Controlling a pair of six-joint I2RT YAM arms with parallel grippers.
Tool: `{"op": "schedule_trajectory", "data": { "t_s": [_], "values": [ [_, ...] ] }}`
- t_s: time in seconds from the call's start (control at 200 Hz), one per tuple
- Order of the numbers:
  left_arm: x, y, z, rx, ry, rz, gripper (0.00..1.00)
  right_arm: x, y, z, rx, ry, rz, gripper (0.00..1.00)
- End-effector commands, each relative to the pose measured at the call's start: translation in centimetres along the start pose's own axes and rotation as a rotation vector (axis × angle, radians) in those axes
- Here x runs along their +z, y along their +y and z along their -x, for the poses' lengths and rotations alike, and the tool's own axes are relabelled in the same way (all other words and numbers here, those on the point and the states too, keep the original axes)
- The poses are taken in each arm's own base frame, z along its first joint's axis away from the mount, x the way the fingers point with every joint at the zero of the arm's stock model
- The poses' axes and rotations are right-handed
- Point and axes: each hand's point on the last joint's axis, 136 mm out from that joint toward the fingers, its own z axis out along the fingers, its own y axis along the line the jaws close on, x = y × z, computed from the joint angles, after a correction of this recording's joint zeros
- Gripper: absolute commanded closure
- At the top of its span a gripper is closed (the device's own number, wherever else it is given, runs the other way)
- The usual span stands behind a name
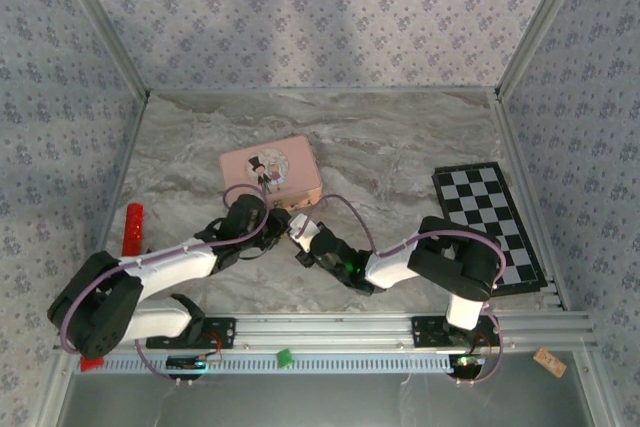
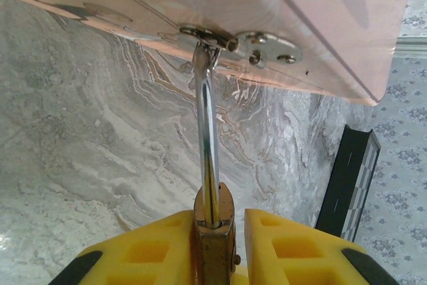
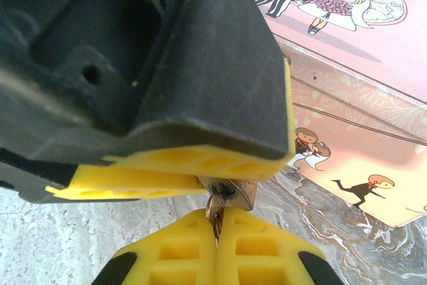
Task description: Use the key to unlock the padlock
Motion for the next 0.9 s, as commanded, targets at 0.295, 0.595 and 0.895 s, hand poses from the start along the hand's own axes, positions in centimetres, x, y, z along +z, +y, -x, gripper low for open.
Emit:
{"op": "schedule_trajectory", "data": {
  "t_s": [0.295,0.595,0.895],
  "values": [
    [-0.69,-2.39,1.11,0.039,-0.035,-0.090,0.76,-0.05,-0.33,1.48,0.065,-0.040,-0.001,1.00],
    [-0.66,-2.12,1.14,0.036,-0.037,-0.085,0.88,-0.12,-0.46,1.48,0.122,-0.035,0.008,1.00],
    [-0.90,-2.43,1.17,0.033,-0.040,-0.099,0.88,-0.56,-1.14,1.43,0.332,-0.086,0.075,1.00]
  ]
}}
